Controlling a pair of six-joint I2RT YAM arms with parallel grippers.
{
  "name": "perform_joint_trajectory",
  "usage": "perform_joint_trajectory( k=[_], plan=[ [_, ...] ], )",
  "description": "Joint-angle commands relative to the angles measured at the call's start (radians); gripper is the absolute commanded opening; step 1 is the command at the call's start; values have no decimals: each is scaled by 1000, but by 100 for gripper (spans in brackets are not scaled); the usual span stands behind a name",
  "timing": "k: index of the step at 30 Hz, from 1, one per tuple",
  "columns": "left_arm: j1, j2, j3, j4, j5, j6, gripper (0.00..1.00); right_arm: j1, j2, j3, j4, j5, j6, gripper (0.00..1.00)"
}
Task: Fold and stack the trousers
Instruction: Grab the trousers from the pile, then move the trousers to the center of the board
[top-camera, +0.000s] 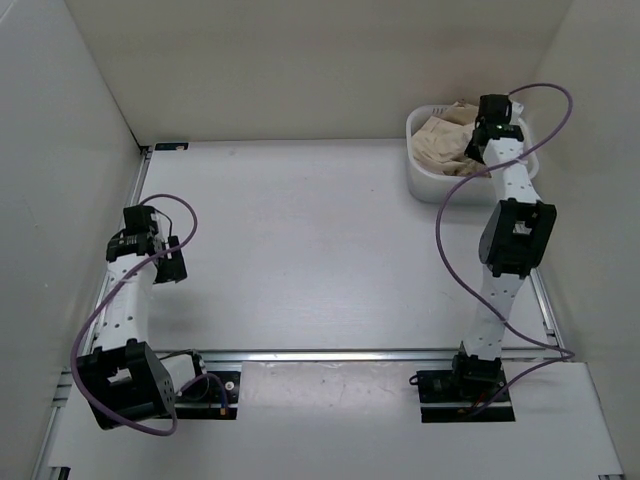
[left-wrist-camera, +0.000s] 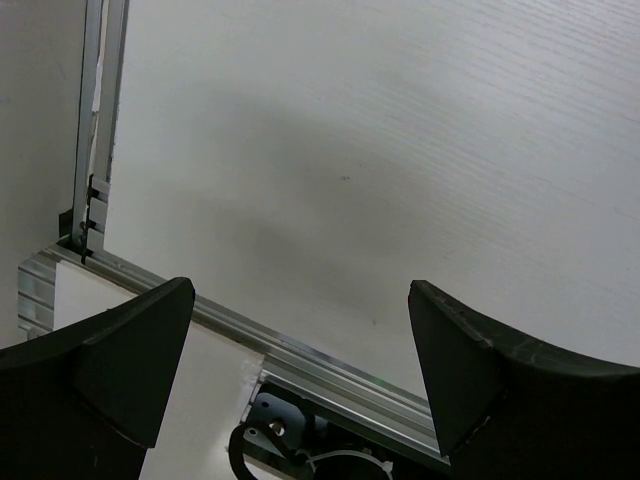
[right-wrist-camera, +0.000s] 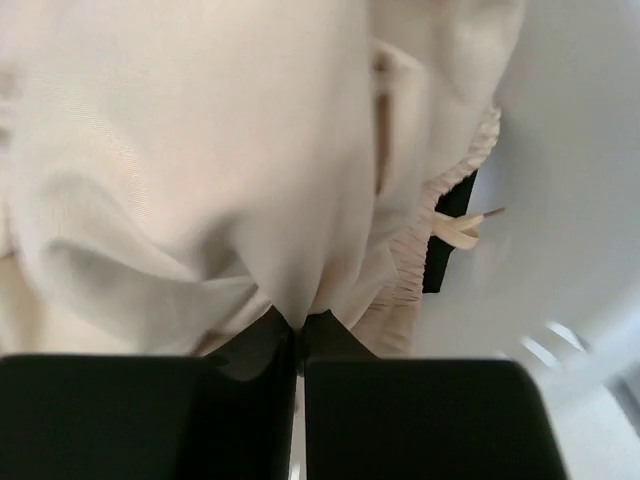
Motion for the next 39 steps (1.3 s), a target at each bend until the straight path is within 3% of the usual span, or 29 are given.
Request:
perform_joint_trajectory(
  k=[1,7,10,13,14,17,20,23,29,33,34,35,36,37,39],
  plan=[
    [4,-59,-2,29,15,0,100,9,-205,13,151,-26,-65,0],
    [4,-176,-20,20,47,0,100,101,-508,2,163,-49,-117,0],
    [4,-234,-20,11,47,0,100,224,-664,19,148,-49,-77,0],
    [4,-266,-29,-9,47,0,100,475,-782,19,214,-3,-94,0],
    [4,-280,-19,-9,47,0,100,623,-796,19,278,6,-94,0],
    [4,-280,7,-28,47,0,100,803,-780,74,362,-67,-45,0],
    [4,-271,64,-37,47,0,100,899,-638,204,392,-117,-2,0],
    [4,-251,83,-46,47,0,100,940,-553,240,357,-23,36,0],
    [4,-205,130,-36,8,0,100,953,-383,130,196,135,135,0],
    [4,-170,130,-23,-51,0,100,931,-301,38,119,124,110,1],
    [4,-170,130,-23,-64,0,100,912,-281,27,97,112,110,6],
    [4,-170,130,-23,-74,0,100,896,-240,27,40,71,110,19],
    [4,-170,130,-23,-74,0,100,876,-218,16,6,39,124,50],
    [4,-170,115,-23,-74,0,100,824,-174,16,-65,-12,124,70],
    [4,-161,87,-23,-60,0,100,772,-140,25,-146,-106,144,88]
  ],
)
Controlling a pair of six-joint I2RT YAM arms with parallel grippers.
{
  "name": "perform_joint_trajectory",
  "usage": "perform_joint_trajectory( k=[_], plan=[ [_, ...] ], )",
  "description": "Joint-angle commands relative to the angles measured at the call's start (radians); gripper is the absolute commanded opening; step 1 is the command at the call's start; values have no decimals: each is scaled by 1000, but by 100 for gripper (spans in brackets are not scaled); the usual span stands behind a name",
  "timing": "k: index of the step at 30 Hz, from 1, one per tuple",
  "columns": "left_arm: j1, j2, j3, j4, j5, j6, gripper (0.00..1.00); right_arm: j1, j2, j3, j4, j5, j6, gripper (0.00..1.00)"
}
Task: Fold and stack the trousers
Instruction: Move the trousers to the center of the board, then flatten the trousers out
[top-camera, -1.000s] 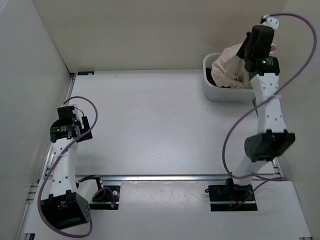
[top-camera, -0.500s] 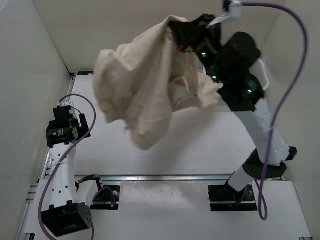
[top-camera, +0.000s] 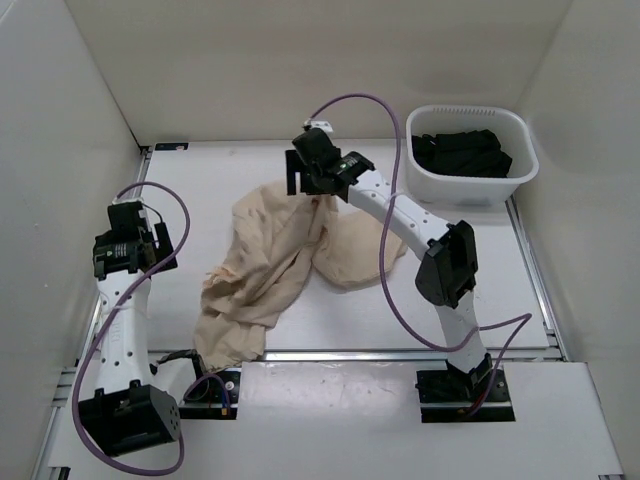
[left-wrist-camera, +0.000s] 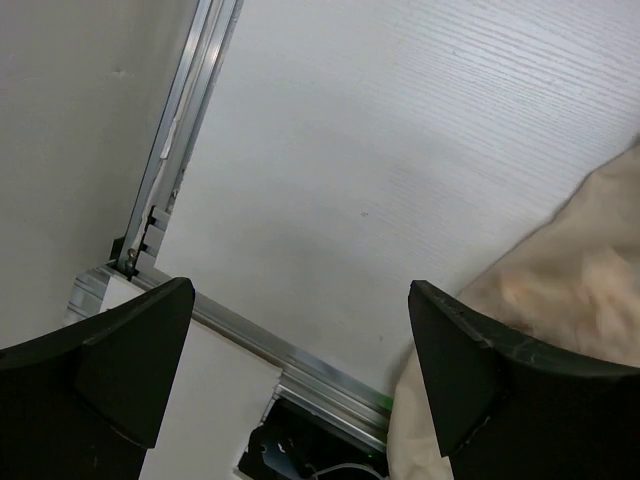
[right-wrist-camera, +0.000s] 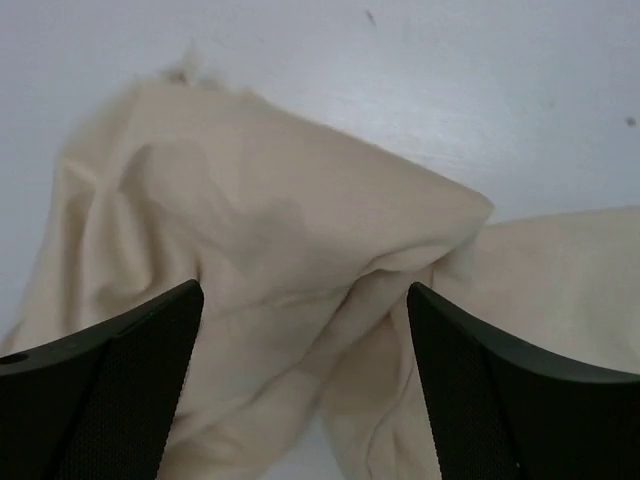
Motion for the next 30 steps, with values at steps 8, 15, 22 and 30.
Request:
perform_joint_trajectory(
  k=[8,15,22,30],
  plan=[
    [4,88,-93,9,-36,-1,100,31,-201,-296,37,-258,-273,88],
    [4,106,-176,-20,102,-1,100,171,17,-218,16,-398,-111,93],
    [4,67,-228,-20,71,-1,100,160,121,-241,59,-407,0,94],
    [4,57,-238,-20,71,-1,100,140,67,-253,83,-463,0,1]
  ],
)
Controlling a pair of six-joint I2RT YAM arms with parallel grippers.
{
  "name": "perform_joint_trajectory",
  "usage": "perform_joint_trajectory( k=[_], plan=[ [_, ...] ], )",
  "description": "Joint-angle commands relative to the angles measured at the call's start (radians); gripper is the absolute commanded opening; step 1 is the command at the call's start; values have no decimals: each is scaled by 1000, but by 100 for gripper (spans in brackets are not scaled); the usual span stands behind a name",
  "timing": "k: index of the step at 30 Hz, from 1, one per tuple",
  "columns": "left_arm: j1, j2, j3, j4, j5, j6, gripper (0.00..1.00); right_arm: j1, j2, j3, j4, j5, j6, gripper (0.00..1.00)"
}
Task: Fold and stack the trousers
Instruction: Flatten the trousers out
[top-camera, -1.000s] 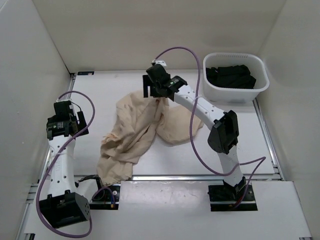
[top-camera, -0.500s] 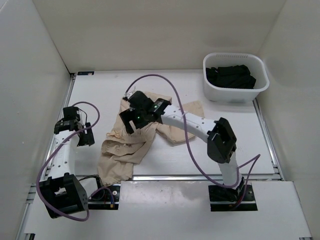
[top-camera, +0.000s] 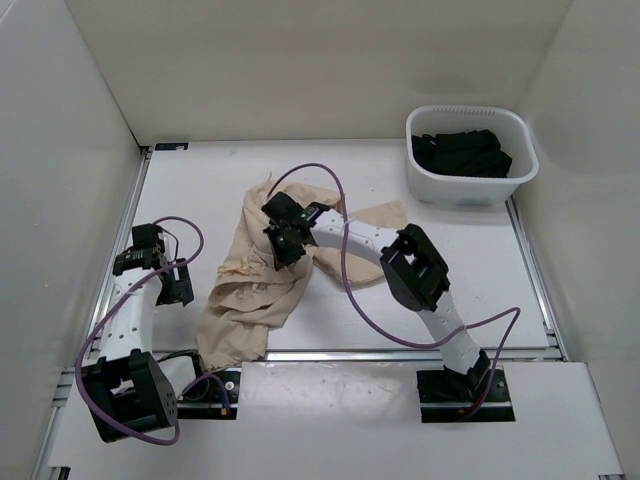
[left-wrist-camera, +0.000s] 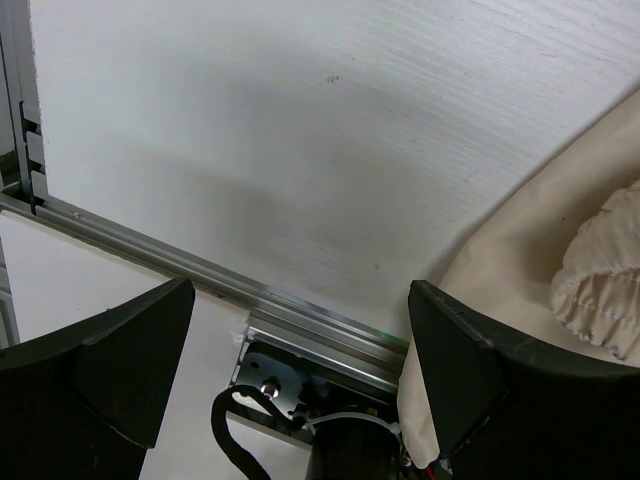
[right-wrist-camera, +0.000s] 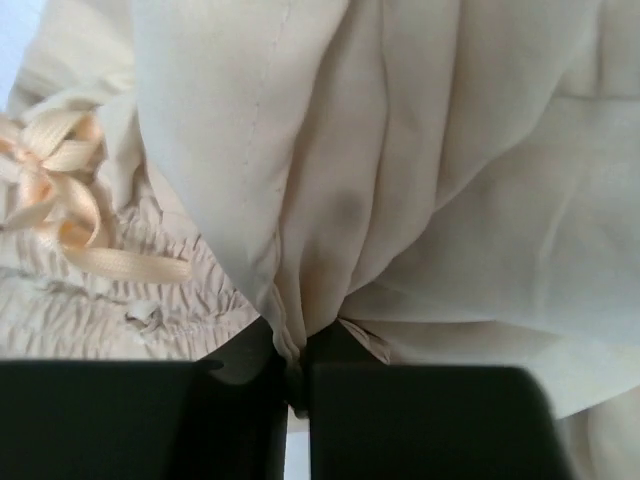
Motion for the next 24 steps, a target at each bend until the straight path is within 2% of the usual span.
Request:
perform_joint_trajectory(
  k=[1,5,6,8,10,13,15,16,17,18,19,20,23,24],
  plan=[
    [4,-22,1,-3,4,-1,100,-15,-121,-19,18,13,11,0],
    [4,-32,1,-3,15,-1,100,-90,-369,-149,-50,134,21,0],
    [4,-32,1,-3,15,-1,100,-112,-456,-164,-142,192,21,0],
    [4,-10,12,-3,33,-1,100,-188,-527,-177,-267,222,12,0],
    [4,5,39,-12,55,-1,100,-280,-613,-186,-468,269,-4,0],
    [-5,16,99,-22,136,-1,100,-386,-710,-236,-676,382,-44,7],
    [-40,25,131,-35,196,-1,100,-535,-766,-275,-720,549,-64,59],
    [-53,34,156,-46,210,-1,100,-596,-780,-317,-688,570,-86,77],
    [-68,34,156,-58,222,-1,100,-718,-791,-335,-650,558,-120,94],
    [-106,60,167,-58,231,-1,100,-771,-791,-335,-613,521,-174,99],
    [-129,71,167,-67,231,-1,100,-831,-791,-335,-590,478,-174,99],
    [-155,82,150,-68,231,-1,100,-840,-782,-295,-590,429,-174,99],
    [-259,114,92,-68,201,-1,100,-840,-845,-327,-544,359,-73,99],
    [-281,114,75,-68,201,-1,100,-840,-877,-432,-518,320,9,99]
  ],
)
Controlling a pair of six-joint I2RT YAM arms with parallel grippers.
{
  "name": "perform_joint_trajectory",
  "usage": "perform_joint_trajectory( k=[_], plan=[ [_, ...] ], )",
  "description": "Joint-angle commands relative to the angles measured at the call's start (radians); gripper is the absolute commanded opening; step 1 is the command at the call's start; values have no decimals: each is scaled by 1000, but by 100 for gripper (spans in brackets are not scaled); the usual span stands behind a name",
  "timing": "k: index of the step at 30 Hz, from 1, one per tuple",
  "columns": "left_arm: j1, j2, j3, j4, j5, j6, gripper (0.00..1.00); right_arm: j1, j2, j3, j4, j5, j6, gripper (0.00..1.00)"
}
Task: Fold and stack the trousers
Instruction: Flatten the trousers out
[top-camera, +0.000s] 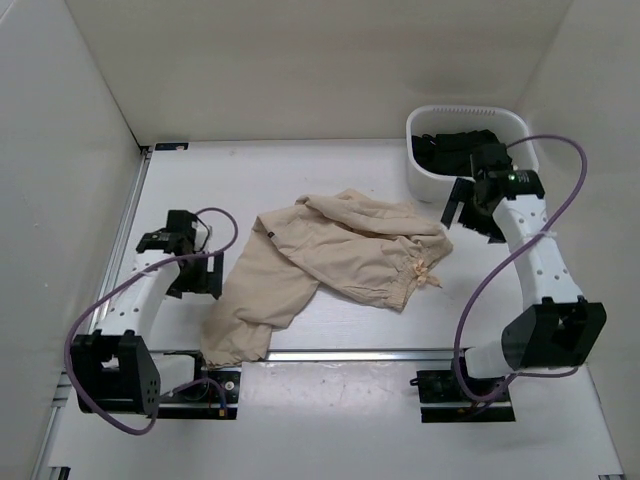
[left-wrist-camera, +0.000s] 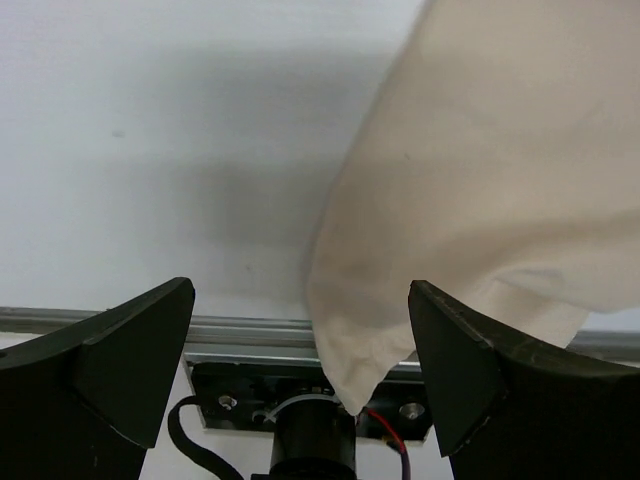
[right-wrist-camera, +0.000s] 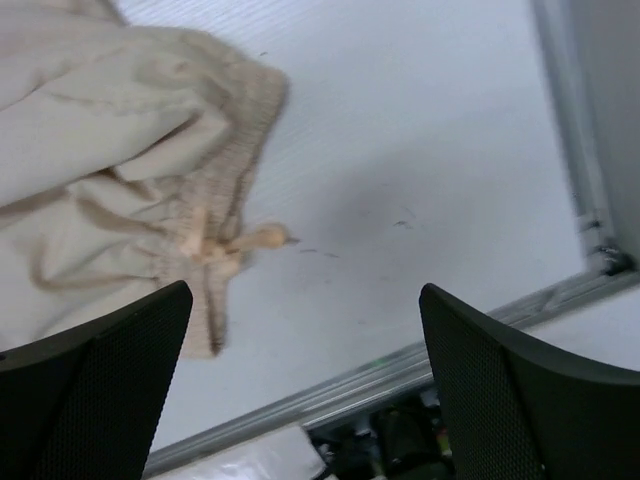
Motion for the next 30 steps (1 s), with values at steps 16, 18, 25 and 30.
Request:
perform_joint_trajectory(
  k=[16,18,25,30],
  plan=[
    [-309,323,-233,187,-63,0,100,496,-186,-676,520,-147,911,98],
    [-309,349,-233,196,-63,0,83,496,-152,-689,552,-125,971,98],
    [-309,349,-233,196,-41,0,14,487,-14,-774,565,-136,1097,98],
    [-300,300,-201,196,-171,0,14,463,67,-765,590,-173,1057,11]
  ],
)
